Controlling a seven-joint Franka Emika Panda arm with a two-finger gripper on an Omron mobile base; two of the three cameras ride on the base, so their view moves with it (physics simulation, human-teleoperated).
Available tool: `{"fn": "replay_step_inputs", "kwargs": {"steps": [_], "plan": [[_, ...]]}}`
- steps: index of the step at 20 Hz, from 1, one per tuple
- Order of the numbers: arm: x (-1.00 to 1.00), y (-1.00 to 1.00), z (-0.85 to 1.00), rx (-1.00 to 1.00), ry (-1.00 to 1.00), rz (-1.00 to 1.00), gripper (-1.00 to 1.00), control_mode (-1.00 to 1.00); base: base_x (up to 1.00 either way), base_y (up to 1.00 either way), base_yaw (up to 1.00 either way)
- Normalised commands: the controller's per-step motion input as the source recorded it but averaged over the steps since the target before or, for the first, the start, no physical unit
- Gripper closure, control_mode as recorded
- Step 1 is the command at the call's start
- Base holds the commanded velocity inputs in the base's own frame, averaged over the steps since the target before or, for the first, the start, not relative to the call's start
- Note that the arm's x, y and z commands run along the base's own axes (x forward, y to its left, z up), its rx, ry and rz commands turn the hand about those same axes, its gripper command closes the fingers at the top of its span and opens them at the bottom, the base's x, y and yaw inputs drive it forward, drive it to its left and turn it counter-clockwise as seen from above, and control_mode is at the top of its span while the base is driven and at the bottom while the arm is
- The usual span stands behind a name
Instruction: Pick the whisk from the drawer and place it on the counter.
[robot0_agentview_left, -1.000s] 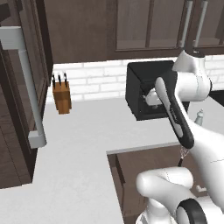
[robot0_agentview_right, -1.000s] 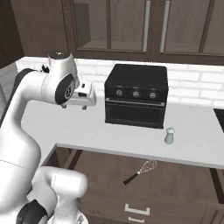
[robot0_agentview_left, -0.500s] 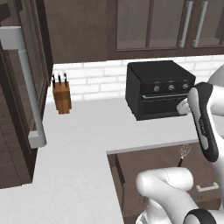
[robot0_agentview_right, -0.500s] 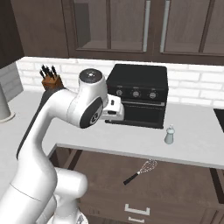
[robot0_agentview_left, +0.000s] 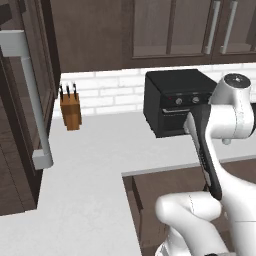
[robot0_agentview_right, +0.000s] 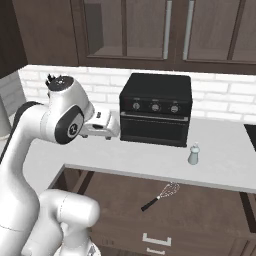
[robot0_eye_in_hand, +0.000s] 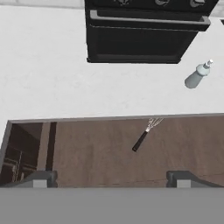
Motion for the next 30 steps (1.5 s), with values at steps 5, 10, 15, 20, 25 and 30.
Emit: {"fn": "replay_step_inputs", "kwargs": {"steps": [5, 10, 15, 20, 25, 30], "plan": [[0.0, -0.01, -0.02, 0.0, 0.0, -0.01, -1.0, -1.0, 0.0, 0.0, 0.0], [0.0, -0.19, -0.06, 0.0, 0.0, 0.0, -1.0, 1.0, 0.0, -0.8, 0.01], [0.0, 0.0, 0.0, 0.0, 0.0, 0.0, -1.0, 1.0, 0.04, -1.0, 0.0], [0.0, 0.0, 0.0, 0.0, 0.0, 0.0, -1.0, 1.0, 0.0, -1.0, 0.0], [0.0, 0.0, 0.0, 0.0, 0.0, 0.0, -1.0, 1.0, 0.0, -1.0, 0.0], [0.0, 0.0, 0.0, 0.0, 0.0, 0.0, -1.0, 1.0, 0.0, -1.0, 0.0]]}}
